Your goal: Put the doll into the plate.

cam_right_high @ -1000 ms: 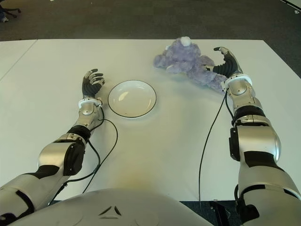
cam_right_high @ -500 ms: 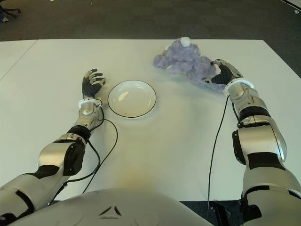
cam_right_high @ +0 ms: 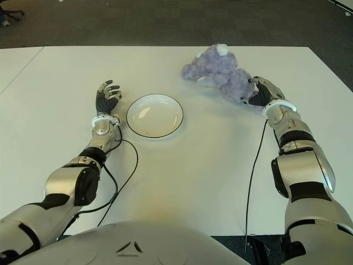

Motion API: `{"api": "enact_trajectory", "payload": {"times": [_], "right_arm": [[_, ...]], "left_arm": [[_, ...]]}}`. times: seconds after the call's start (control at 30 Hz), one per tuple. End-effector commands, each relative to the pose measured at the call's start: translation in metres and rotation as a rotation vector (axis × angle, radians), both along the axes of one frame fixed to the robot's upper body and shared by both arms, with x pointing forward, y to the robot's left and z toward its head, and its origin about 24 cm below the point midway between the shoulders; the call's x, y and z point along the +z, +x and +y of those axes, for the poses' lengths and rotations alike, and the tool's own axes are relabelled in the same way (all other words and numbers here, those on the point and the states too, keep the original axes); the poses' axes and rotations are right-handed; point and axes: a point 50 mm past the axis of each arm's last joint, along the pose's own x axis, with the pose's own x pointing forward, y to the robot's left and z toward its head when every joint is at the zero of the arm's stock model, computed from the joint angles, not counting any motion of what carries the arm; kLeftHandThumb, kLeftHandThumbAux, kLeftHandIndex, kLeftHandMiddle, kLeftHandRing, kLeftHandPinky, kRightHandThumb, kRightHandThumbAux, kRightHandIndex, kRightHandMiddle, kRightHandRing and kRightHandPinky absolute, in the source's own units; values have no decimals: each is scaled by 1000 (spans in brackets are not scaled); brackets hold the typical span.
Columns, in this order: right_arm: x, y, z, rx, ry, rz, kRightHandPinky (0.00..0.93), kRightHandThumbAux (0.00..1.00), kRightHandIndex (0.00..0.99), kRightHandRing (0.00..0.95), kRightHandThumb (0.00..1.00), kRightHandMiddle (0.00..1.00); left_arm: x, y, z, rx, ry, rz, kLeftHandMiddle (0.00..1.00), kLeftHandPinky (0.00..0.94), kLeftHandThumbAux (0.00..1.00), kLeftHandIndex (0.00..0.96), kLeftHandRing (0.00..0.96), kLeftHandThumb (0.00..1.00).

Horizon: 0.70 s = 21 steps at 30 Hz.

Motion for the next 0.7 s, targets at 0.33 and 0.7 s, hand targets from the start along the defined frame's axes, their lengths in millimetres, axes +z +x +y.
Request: {"api": "enact_trajectory", "payload": {"times": [0.33, 0.7], "right_arm": [[-49, -16, 30, 66, 115, 136, 5, 751, 235, 0, 410, 14], [-57, -22, 29, 36, 183, 148, 18, 762, 241, 0, 404, 26]], "left_arm": [[-80, -68, -11, 13, -55, 398, 351, 379, 915, 216, 362, 378], [-80, -67, -13, 7, -55, 401, 346, 362, 914, 218, 362, 341]]}}
